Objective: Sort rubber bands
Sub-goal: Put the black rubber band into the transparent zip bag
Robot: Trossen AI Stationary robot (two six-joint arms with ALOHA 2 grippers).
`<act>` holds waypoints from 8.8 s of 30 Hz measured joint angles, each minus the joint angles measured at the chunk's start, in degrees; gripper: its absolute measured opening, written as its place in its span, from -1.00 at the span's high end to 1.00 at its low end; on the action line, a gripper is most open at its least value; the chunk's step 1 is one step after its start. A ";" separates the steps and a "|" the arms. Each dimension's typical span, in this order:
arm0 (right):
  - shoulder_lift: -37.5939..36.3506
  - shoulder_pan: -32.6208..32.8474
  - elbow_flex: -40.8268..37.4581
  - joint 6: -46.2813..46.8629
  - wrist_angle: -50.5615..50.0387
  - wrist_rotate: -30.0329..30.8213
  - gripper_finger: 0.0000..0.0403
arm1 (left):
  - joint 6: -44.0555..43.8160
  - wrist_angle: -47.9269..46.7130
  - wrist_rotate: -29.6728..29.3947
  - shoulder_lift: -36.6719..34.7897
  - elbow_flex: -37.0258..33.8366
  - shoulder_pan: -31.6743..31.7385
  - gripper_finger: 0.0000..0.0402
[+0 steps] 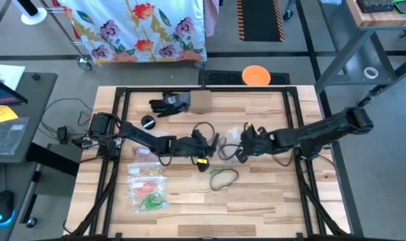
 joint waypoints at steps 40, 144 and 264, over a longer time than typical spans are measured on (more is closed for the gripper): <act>5.07 -1.43 -14.85 -11.50 47.97 -10.33 1.00 | -11.60 28.79 15.26 15.08 6.90 2.01 1.00; -0.79 4.00 -15.16 -21.82 39.02 -2.27 1.00 | -3.50 -44.23 12.39 0.07 12.52 -3.06 0.23; 7.67 -7.23 -8.54 -11.19 34.42 12.15 1.00 | 27.44 -32.97 -2.08 1.33 20.75 2.21 1.00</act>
